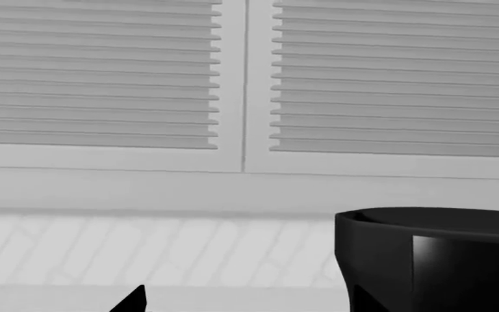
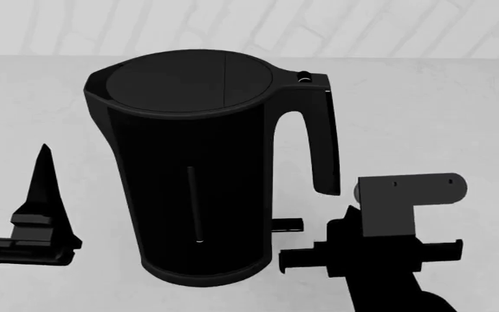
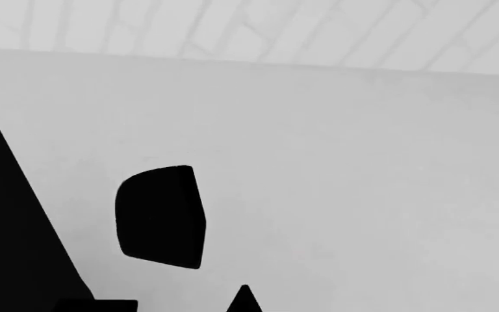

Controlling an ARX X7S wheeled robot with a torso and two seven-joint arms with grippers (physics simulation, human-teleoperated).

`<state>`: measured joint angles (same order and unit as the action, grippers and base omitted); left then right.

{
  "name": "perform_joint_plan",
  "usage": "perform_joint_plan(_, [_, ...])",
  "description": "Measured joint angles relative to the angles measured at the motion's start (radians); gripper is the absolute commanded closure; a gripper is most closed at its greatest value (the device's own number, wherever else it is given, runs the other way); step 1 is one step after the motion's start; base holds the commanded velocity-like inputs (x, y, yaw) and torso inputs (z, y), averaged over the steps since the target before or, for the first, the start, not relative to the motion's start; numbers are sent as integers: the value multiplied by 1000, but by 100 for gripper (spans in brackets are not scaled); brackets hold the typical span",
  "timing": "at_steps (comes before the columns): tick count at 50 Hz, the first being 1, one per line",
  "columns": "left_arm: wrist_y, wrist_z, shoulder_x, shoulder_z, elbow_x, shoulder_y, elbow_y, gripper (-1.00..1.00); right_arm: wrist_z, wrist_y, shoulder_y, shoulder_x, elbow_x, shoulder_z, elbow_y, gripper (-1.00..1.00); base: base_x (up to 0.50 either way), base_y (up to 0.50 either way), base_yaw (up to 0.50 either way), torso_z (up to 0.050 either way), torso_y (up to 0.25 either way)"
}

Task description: Press down the lever to turn on the electric kettle.

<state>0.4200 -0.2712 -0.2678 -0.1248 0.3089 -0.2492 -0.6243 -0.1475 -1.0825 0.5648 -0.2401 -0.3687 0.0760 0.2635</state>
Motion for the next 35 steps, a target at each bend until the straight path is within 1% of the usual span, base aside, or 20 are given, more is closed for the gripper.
perform_joint_plan(16, [1,-8,-7,0,7,-3,-2,-100,20,16,15,-2,-13,16,-28,100,0,0,0,0,0])
perform_joint_plan(35, [-8,-17,-11,-7,10,-1,-1,-100,106,42,46,-17,-46,66,-98,100,0,0,0,0,0])
